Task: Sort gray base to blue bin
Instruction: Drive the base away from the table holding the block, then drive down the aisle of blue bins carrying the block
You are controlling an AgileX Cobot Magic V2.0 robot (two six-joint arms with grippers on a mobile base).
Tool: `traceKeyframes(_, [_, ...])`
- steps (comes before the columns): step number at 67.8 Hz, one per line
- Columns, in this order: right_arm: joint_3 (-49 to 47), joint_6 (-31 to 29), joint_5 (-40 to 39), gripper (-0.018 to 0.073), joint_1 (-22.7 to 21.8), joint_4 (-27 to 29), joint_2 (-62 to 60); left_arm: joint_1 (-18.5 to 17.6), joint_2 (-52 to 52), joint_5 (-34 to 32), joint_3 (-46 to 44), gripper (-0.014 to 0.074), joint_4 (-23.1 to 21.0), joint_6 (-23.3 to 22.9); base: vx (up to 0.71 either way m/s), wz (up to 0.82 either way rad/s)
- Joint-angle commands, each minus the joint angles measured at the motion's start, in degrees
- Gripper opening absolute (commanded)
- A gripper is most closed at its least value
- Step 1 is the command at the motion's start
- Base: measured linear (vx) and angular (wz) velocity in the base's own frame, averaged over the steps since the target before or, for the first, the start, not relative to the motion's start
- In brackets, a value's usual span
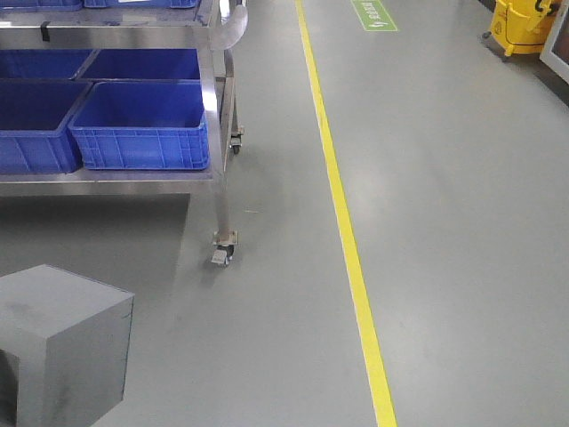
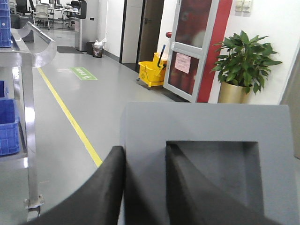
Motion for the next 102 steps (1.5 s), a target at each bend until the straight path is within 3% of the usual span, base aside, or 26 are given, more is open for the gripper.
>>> traceKeyframes(1, [0.4,-0.7,-4.1,-0.0005,0.0,-0.3,-0.9,-0.1,0.7,-5.9,-1.7,-0.0007,-0.2,-0.3,0.43,0.02])
traceKeyframes(64, [0.4,-0.7,-4.1,-0.0005,0.0,-0.3,-0.9,-0.1,0.7,-5.9,-1.7,-0.0007,-0.2,-0.3,0.39,0.16])
traceKeyframes(102, [0.4,-0.7,-4.1,-0.0005,0.0,-0.3,-0.9,-0.1,0.7,-5.9,-1.7,-0.0007,-0.2,-0.3,0.25,0.91])
